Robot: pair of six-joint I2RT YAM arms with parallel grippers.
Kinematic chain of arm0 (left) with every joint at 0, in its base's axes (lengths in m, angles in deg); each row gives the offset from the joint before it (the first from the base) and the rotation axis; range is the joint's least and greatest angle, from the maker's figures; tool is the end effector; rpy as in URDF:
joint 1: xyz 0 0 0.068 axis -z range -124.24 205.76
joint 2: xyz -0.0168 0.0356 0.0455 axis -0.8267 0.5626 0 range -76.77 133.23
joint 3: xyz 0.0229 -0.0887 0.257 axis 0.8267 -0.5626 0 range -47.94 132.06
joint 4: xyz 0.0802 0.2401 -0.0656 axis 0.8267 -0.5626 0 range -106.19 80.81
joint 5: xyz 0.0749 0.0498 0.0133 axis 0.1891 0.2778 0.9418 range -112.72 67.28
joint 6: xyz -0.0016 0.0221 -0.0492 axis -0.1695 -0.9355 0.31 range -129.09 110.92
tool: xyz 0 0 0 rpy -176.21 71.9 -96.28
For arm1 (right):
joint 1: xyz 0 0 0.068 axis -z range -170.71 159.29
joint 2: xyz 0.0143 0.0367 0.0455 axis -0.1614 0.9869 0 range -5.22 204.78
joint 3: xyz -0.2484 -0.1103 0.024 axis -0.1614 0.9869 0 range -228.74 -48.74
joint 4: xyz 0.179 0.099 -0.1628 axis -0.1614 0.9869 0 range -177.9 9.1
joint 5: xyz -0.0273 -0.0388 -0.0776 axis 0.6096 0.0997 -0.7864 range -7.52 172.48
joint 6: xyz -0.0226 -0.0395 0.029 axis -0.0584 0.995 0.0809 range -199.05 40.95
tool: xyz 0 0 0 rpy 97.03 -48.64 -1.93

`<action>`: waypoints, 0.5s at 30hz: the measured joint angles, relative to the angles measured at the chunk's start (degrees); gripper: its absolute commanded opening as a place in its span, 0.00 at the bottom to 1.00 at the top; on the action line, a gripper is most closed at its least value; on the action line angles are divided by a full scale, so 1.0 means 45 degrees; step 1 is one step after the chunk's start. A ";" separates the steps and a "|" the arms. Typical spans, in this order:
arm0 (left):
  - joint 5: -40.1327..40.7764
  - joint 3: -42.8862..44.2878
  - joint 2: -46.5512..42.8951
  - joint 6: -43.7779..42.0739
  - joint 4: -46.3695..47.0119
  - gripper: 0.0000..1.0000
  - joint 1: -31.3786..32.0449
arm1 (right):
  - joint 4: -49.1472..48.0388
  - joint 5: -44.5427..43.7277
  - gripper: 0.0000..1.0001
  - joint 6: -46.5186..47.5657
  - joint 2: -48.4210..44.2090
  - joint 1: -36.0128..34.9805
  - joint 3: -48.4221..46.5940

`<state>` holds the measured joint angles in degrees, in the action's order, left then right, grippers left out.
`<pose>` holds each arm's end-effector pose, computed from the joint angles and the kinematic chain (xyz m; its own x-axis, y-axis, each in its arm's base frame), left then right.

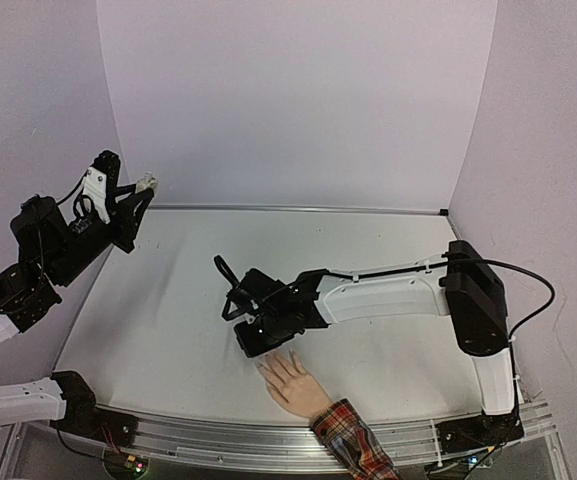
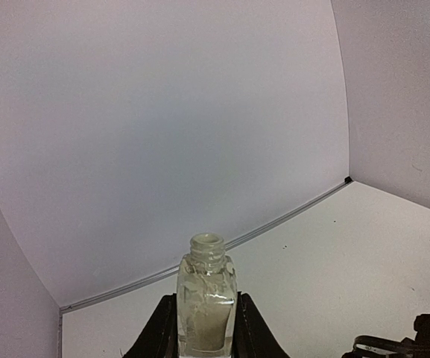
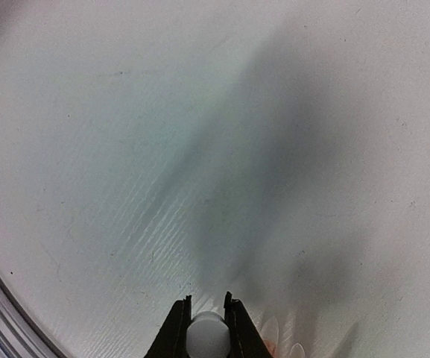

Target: Paint the nails

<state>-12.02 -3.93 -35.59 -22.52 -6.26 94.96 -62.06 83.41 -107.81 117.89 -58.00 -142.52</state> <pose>0.1371 -0.1033 0.3703 0.1867 0.1423 -0.9720 0.4467 0.8690 0.2130 0.1808 0.4337 0.1769 -0.7233 -0.4822 -0.4944 -0.6593 0.6951 0.2866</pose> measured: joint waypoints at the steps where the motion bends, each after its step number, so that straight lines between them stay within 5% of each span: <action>1: 0.0000 0.0000 0.0011 0.0018 0.0003 0.00 0.0000 | -0.0001 -0.0045 0.00 0.0032 0.0000 0.0065 -0.0155; 8: -0.0281 0.0000 0.0323 0.0539 0.0156 0.00 -0.0005 | 0.0075 -0.0199 0.00 0.0262 -0.0810 0.0864 -0.0502; 15: -0.2750 -0.0004 0.1156 0.1671 0.1346 0.00 -0.0024 | 0.0108 0.0217 0.00 0.0793 -0.4389 0.2444 0.0894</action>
<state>-24.39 -3.95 -30.38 -15.00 -0.20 94.85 -61.58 84.39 -104.24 98.14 -47.01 -138.50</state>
